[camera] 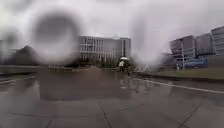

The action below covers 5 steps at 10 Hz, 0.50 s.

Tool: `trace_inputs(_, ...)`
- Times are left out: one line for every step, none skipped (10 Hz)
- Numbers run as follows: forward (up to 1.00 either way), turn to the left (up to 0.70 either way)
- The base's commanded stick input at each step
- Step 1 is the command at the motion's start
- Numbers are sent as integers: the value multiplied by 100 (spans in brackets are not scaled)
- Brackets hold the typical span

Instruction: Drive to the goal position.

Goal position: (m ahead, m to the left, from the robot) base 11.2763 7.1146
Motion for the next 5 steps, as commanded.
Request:
trace_inputs(0,12)
trace_inputs(0,0)
trace_inputs(0,0)
trace_inputs(0,2)
trace_inputs(0,9)
